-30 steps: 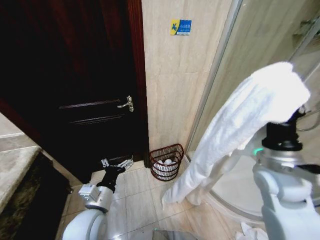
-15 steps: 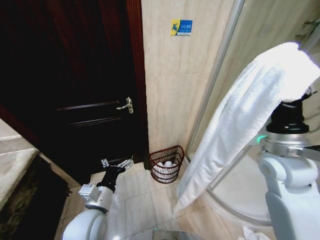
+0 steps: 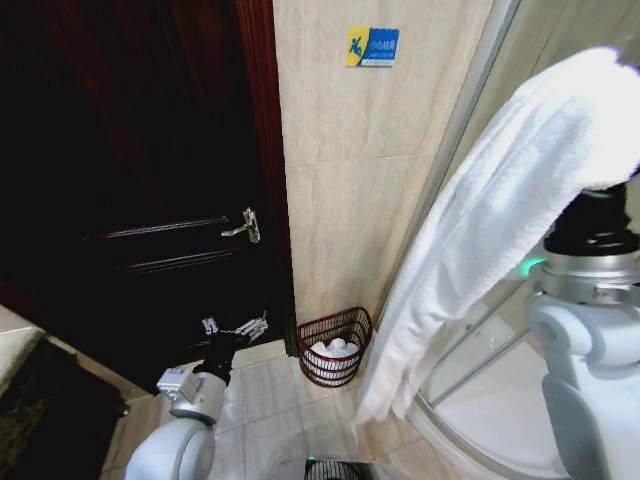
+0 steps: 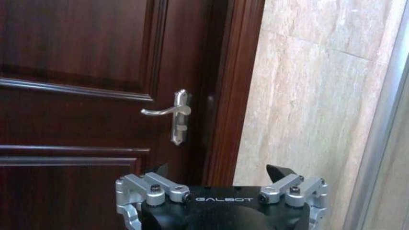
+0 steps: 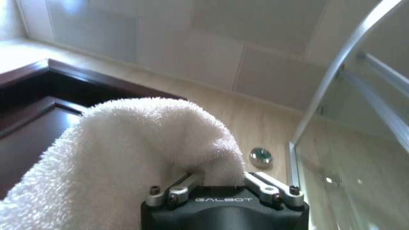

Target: Discard the used towel into the hamper.

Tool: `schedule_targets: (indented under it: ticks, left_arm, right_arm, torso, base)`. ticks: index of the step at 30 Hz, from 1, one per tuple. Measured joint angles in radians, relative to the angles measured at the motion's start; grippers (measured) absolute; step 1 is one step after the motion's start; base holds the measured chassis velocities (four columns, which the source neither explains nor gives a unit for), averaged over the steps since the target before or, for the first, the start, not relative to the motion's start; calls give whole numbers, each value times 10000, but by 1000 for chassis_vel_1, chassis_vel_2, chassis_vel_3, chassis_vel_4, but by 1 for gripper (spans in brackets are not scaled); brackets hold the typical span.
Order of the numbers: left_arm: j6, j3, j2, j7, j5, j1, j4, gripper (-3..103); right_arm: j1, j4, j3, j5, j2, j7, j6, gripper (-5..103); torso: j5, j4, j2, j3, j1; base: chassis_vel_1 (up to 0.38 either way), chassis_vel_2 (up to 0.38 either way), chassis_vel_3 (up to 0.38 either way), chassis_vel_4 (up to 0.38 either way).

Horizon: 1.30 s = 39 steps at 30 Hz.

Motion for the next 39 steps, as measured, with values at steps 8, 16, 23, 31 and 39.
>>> schedule_targets:
  ticks: [8,16,23,31,39]
  left_arm:
    - [0,0,-3,0,0,1,0,100]
    - [0,0,0,0,0,-1,0,100]
    - [0,0,-2,0,0,0,0,100]
    - [0,0,0,0,0,0,-1,100]
    - [0,0,-1,0,0,0,0,100]
  right_arm:
    - [1304,-545,-176,421,-501,21,-209,7]
    - [2558,-1317,-701,516,-850,79,-288,7]
    - [3211,-2064,-1192,525,-647,74,-323,7]
    - [4656,-3227,-1791,269,-145,60,-322,7]
    - [7296,-4931,-2423,-427,573,105,-315,7]
  torso:
    - [0,3,2,1,4]
    - [-2,6,0,3,11]
    - [0,7,0,3,9]
    - [3,4,-1,4,8]
    - [0,3,-1,3,8]
  base:
    - [75,-4,-2,69]
    - [37,83,109,58]
    - [90,85,81,104]
    - [58,59,47,51]
    - [3,4,6,5]
